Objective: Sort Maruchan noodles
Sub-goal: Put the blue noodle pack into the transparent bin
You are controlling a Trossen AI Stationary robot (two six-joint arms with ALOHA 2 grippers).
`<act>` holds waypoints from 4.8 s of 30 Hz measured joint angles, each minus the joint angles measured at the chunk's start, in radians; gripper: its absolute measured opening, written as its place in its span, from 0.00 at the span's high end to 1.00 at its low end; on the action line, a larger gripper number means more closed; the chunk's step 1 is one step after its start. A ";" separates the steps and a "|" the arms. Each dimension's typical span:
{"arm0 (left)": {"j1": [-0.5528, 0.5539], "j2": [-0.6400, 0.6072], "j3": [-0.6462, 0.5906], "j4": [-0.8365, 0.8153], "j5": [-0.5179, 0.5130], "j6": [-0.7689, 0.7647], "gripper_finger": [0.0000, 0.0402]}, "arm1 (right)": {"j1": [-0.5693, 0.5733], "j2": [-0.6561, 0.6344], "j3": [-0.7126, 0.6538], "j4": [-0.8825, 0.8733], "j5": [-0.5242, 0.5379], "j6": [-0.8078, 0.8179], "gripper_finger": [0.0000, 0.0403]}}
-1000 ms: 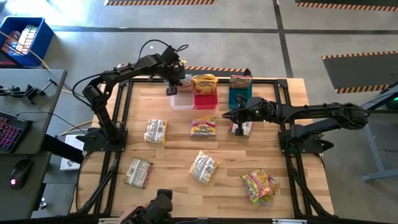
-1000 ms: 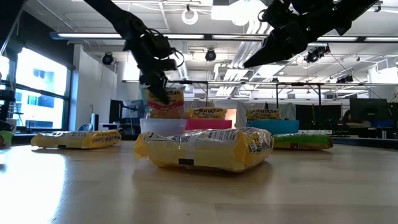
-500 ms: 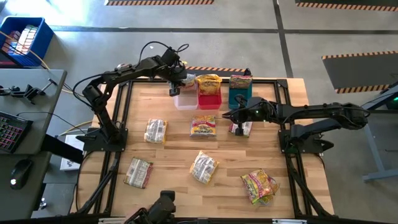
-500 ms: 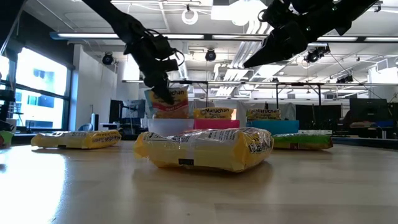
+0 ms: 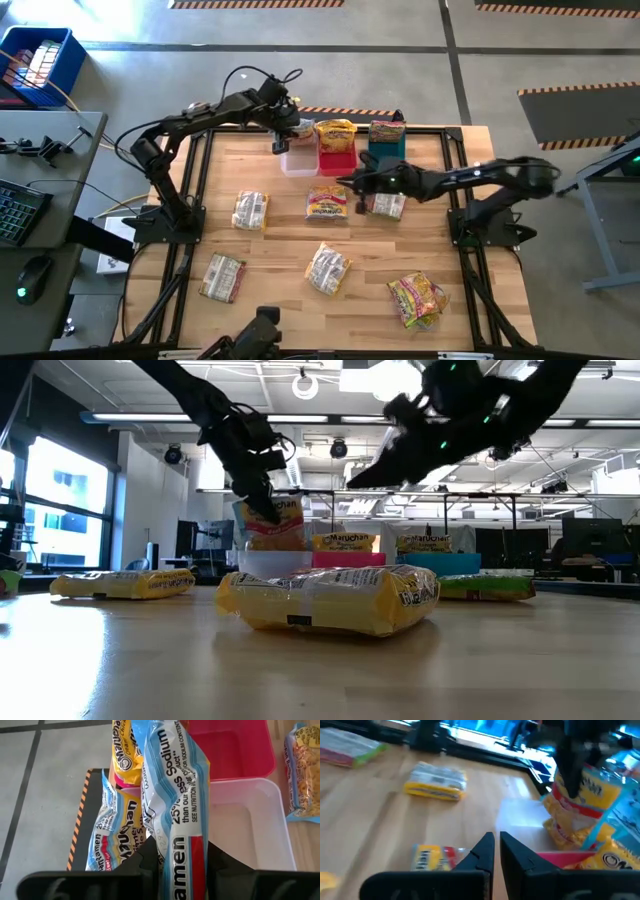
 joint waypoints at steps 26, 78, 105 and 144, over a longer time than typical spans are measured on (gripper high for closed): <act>-0.010 -0.036 0.000 0.077 0.159 -0.050 0.86 | -0.208 0.528 0.409 0.002 -0.090 0.099 1.00; -0.059 0.021 -0.040 0.097 -0.191 -0.089 0.70 | -0.209 0.527 0.407 -0.038 -0.130 0.108 1.00; -0.062 0.031 0.038 -0.071 -0.198 -0.030 0.94 | -0.208 0.527 0.406 -0.038 -0.138 0.092 1.00; -0.057 0.111 0.056 -0.077 -0.245 -0.042 0.90 | -0.209 0.527 0.406 -0.037 -0.155 0.098 1.00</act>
